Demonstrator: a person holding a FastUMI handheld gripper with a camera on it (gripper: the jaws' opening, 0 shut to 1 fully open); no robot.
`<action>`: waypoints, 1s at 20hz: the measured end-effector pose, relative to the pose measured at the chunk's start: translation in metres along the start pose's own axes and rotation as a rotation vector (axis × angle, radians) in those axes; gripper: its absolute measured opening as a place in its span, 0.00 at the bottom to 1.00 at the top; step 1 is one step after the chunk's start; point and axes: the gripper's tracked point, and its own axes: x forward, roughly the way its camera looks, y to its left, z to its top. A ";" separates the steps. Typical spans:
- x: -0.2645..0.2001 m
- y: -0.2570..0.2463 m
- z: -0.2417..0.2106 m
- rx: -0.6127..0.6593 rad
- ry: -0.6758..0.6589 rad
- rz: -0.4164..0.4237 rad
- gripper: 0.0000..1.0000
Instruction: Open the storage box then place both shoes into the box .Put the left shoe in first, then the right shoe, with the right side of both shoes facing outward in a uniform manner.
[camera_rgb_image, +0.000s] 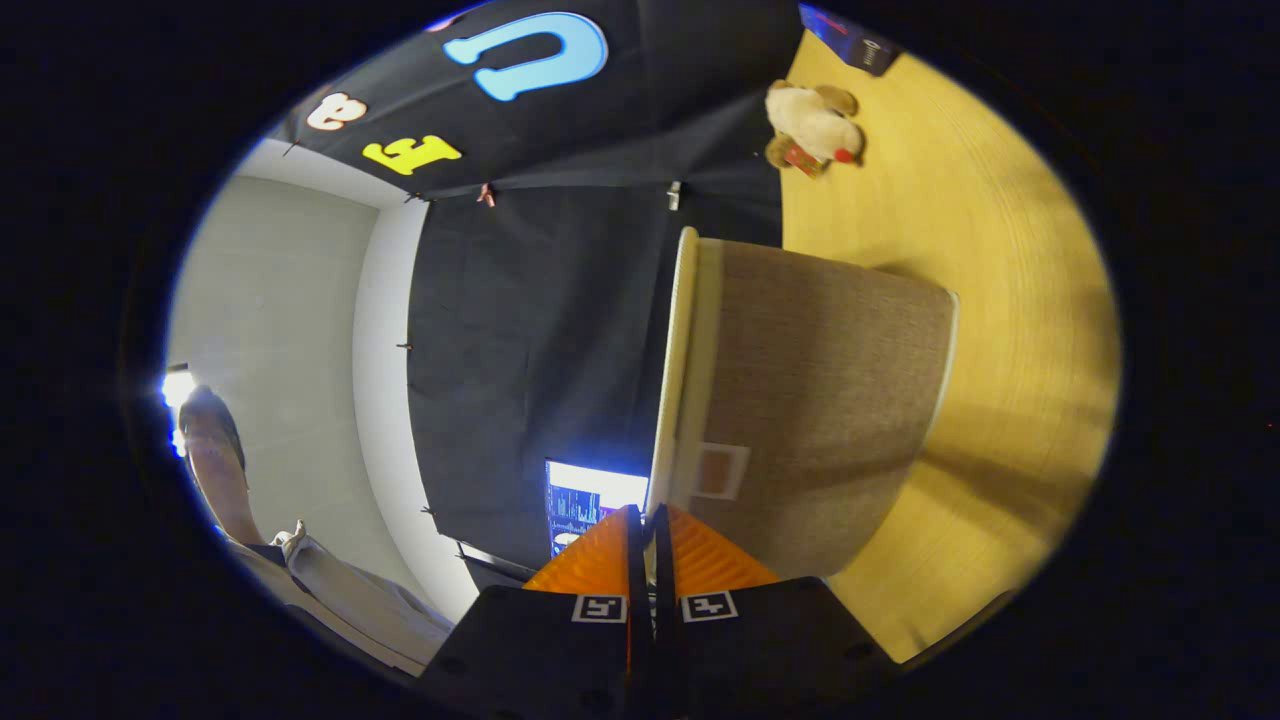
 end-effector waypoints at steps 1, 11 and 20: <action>0.001 0.013 0.000 -0.019 -0.013 0.001 0.05; 0.092 0.112 0.024 -0.327 -0.062 -0.170 0.08; 0.212 0.137 0.023 -0.552 0.006 -0.340 0.10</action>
